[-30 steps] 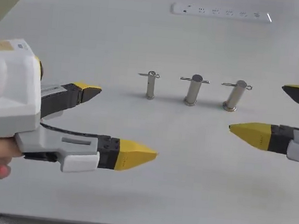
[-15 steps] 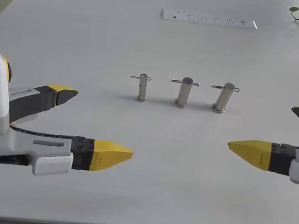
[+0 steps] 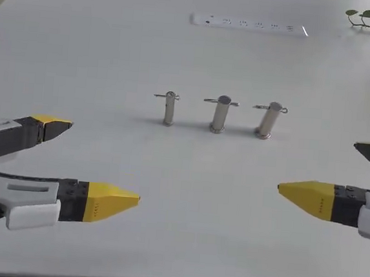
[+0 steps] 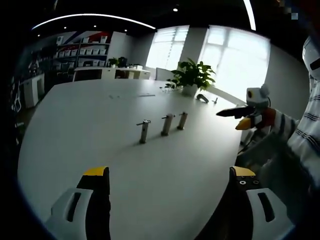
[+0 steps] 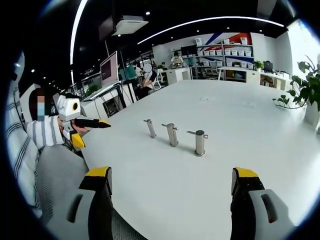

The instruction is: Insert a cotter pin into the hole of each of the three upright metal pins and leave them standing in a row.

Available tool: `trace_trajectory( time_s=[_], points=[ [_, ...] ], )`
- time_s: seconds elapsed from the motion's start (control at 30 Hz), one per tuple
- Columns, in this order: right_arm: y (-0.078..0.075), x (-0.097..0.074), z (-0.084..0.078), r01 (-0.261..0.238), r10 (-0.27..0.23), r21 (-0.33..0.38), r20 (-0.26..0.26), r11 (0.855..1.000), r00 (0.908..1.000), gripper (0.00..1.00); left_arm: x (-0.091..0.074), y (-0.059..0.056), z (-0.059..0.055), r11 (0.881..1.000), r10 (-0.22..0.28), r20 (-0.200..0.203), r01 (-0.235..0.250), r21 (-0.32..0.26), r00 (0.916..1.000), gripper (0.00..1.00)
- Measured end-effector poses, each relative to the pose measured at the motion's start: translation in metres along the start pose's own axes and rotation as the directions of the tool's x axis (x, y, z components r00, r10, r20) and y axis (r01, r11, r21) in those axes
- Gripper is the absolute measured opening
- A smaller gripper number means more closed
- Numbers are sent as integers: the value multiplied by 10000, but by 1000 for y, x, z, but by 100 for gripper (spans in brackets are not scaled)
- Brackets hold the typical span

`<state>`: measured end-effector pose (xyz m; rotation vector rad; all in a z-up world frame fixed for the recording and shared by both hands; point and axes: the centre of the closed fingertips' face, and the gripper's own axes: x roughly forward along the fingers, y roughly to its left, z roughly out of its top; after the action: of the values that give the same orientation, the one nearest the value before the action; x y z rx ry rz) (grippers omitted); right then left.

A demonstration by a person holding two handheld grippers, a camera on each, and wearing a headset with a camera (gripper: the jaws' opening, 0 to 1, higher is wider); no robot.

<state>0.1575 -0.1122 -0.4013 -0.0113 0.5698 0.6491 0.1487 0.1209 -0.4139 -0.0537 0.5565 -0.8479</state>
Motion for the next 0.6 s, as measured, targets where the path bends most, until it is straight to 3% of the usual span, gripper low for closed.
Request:
trace_trajectory(
  time_s=[0.23,0.43,0.6],
  points=[
    [1,-3,-6,269,-265,209,-212,9994,9994,98,3,1,-7,10000,-2,-158,1,-32,9999,98],
    [3,4,-19,359,-346,139,-854,9993,9957,98,6,1,-13,9999,-152,-258,152,-22,9996,98],
    [5,6,-21,370,-338,306,-994,9988,9945,98,8,2,-26,9991,-257,-740,281,315,9969,99]
  ],
)
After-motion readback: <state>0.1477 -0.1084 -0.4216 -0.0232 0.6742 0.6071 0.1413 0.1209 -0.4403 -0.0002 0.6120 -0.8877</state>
